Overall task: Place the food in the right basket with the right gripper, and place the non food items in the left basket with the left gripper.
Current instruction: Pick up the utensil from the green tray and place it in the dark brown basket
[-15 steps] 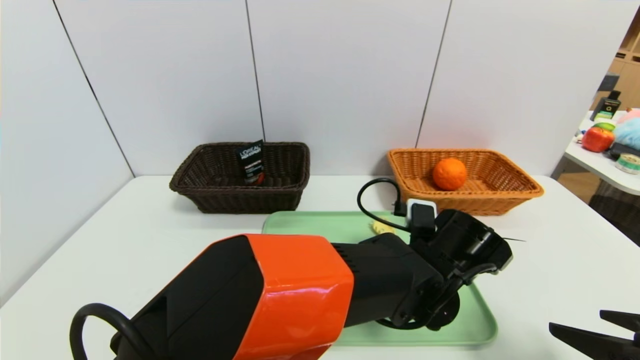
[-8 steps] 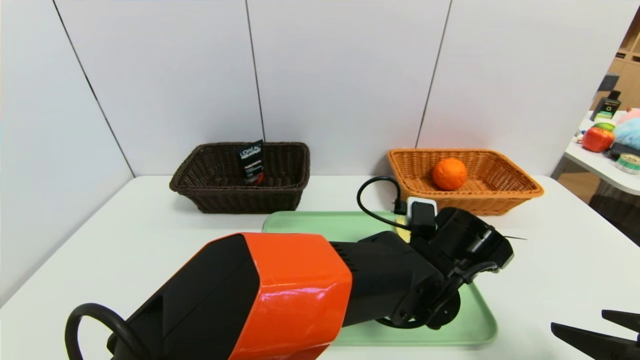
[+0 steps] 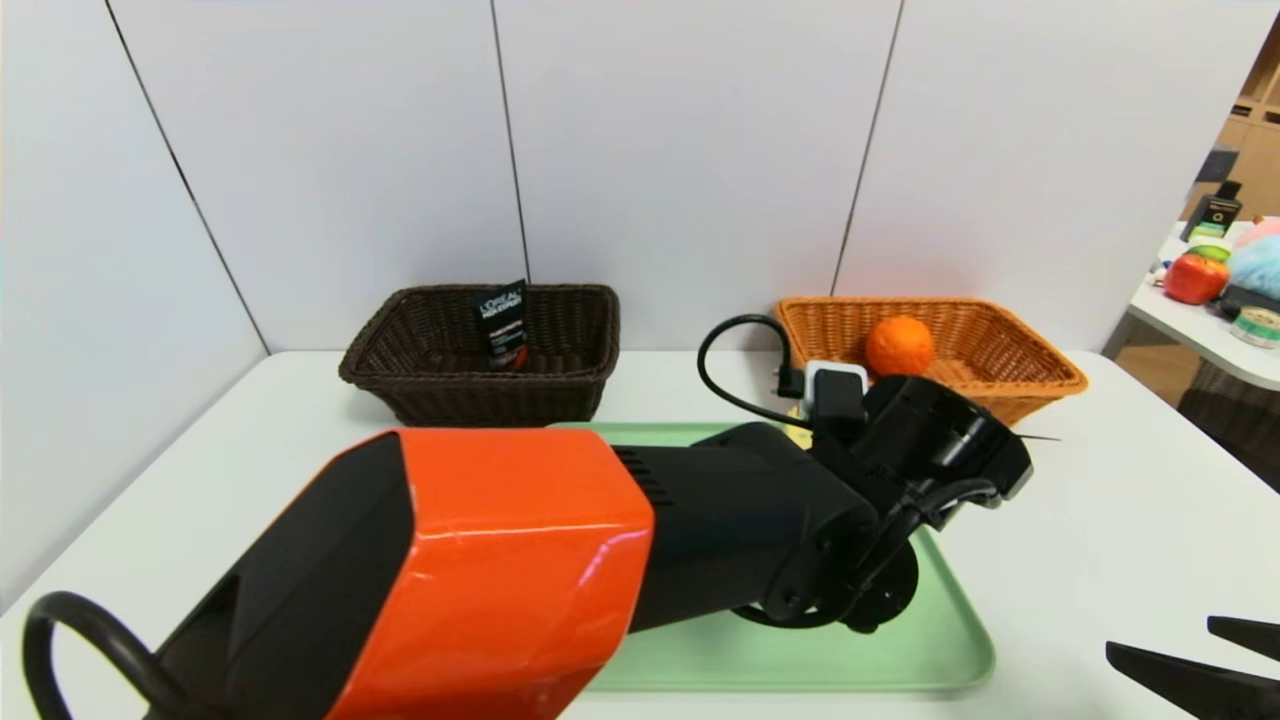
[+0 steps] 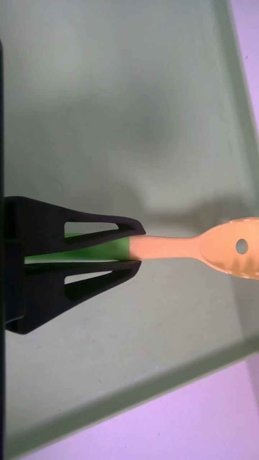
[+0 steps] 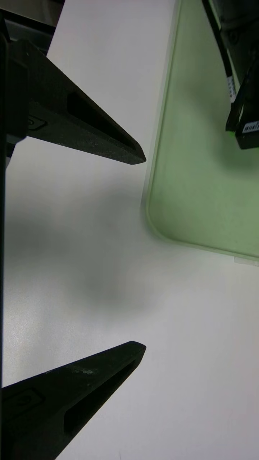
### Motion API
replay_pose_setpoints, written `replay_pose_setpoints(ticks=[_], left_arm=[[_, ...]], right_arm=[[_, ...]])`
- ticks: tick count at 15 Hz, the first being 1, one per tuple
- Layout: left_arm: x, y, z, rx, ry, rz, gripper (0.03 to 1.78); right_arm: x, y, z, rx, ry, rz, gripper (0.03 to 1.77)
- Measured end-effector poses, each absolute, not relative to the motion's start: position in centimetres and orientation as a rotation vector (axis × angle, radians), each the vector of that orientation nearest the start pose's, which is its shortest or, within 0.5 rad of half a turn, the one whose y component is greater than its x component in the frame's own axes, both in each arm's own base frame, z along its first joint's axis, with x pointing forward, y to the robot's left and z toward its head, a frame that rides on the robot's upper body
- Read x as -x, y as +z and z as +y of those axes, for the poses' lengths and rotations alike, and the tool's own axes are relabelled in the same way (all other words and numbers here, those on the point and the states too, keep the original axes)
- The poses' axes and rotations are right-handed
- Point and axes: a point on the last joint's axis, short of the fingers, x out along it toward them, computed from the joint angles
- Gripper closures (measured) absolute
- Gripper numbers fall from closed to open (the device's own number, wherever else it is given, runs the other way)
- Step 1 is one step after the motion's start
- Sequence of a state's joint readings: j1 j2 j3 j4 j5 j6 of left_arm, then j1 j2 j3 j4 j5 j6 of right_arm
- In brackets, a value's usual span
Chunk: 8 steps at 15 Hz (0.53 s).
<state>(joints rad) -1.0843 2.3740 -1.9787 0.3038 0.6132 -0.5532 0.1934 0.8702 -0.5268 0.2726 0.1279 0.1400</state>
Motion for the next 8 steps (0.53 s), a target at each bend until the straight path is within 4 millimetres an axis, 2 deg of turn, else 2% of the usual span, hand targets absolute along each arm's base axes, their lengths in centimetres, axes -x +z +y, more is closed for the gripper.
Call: replay_pose_setpoints(ticks=[4,8], left_arm=[[-24.0,18.7,-38.9,-0.001,-0.253,0.555,1.69],[-26.7,22.9,-33.6,-0.025,-0.152,0.518,1.69]], right_arm=[[-7.4,18.5,1.7,-0.118,0.263,0.614,0.1],[-7.5,18.5,1.7,-0.118,0.265,0.612,0.1]])
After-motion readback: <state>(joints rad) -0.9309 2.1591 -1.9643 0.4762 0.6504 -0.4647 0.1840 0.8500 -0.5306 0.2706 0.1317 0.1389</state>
